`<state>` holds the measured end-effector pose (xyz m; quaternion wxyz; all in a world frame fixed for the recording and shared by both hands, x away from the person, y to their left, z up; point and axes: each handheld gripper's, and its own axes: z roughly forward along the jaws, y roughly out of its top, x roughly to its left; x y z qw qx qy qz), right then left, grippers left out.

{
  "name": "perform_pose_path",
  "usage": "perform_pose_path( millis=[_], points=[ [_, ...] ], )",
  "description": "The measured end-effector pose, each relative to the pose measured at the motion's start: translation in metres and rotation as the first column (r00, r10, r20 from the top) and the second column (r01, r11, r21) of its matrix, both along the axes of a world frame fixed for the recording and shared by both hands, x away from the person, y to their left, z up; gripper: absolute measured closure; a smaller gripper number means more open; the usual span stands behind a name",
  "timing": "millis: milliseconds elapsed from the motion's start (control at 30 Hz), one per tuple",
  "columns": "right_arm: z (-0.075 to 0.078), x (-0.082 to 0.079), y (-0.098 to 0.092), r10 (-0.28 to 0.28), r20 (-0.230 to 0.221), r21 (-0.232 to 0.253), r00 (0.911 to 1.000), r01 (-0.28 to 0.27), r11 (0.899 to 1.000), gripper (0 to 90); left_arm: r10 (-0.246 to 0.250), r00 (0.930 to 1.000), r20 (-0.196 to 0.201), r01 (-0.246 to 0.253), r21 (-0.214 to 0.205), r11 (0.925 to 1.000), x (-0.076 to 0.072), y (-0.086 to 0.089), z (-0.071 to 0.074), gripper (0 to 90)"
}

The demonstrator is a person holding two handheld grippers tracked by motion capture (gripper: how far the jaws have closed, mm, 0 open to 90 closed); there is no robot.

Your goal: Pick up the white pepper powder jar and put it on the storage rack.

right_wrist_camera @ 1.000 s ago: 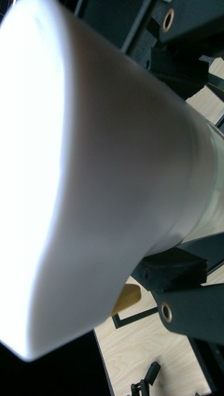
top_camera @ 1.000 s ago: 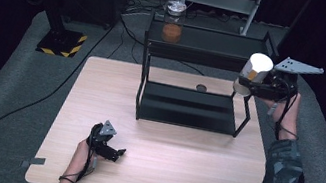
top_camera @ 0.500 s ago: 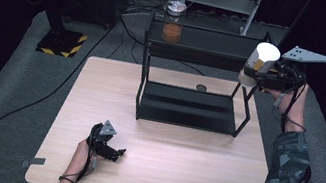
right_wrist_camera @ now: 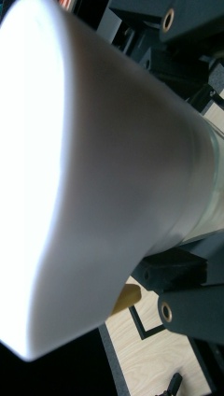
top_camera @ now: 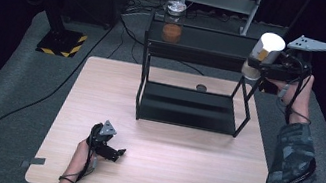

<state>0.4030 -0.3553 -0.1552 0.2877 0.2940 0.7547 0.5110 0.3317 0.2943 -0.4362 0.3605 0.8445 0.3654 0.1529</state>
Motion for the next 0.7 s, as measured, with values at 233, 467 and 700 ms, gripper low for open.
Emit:
perform_pose_path(
  millis=[233, 467, 700],
  points=[
    [0.012, 0.005, 0.0, -0.01, 0.0, -0.004, 1.0, 0.01, 1.0, 29.9, -0.001, 1.0, 0.001, 0.001, 0.001, 1.0, 0.0, 0.0, 0.0, 1.1],
    [0.022, 0.011, 0.002, -0.012, 0.008, -0.004, 0.9999, 0.012, 1.0, 29.9, -0.001, 1.0, 0.0, 0.001, 0.002, 1.0, 0.0, 0.0, 0.0, 1.1],
    [0.027, 0.019, 0.004, -0.018, 0.002, -0.002, 0.9998, 0.018, 1.0, 29.9, -0.001, 1.0, 0.0, 0.001, 0.002, 1.0, 0.0, 0.0, 0.0, 1.1]
  ],
)
